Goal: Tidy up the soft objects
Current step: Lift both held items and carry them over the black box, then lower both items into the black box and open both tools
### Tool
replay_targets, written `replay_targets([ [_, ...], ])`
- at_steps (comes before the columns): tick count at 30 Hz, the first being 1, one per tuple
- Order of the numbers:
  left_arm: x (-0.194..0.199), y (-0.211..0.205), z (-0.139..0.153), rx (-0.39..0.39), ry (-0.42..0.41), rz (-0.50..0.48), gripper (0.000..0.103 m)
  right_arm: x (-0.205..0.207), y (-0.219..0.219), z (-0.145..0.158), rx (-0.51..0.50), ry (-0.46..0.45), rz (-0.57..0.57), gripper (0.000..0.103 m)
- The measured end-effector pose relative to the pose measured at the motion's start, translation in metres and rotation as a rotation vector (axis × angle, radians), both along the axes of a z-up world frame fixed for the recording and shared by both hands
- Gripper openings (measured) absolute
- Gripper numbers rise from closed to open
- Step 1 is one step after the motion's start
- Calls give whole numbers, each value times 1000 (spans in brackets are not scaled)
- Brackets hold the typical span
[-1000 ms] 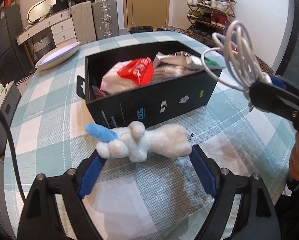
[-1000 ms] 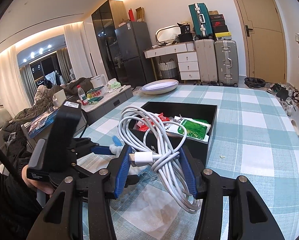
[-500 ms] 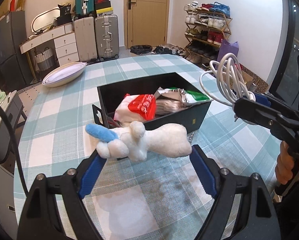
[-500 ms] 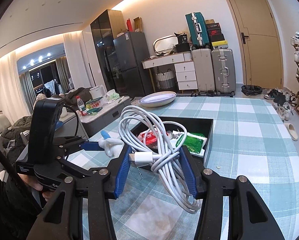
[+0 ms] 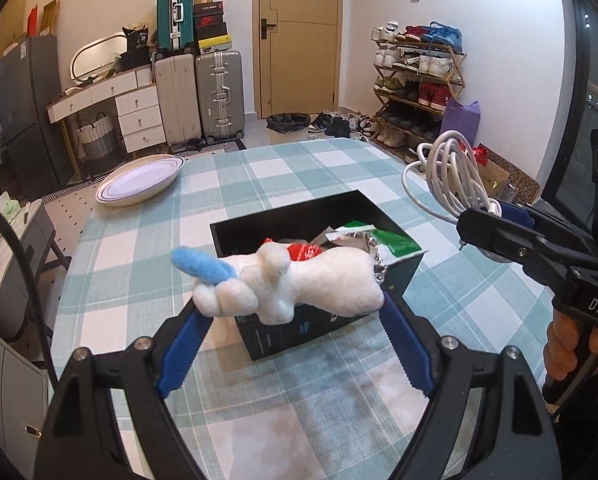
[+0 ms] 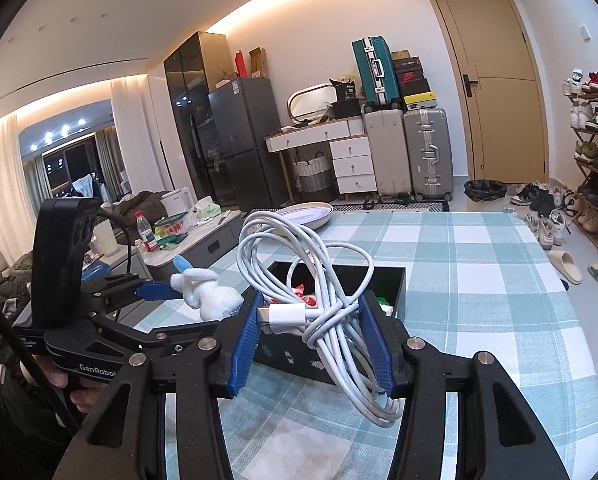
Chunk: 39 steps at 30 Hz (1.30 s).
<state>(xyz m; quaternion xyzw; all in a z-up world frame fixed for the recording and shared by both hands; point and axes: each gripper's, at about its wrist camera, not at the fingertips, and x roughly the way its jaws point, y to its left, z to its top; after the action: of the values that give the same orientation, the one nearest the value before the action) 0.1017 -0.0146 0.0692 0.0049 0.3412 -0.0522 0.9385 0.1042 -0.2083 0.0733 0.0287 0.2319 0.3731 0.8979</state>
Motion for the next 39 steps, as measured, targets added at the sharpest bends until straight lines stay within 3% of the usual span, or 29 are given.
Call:
replay_targets([
  [15, 35, 7, -2, 14, 2, 47, 85, 33, 21, 11, 6, 24, 25, 49],
  [39, 82, 11, -35, 38, 76, 23, 85, 95, 65, -25, -114, 102, 15, 49],
])
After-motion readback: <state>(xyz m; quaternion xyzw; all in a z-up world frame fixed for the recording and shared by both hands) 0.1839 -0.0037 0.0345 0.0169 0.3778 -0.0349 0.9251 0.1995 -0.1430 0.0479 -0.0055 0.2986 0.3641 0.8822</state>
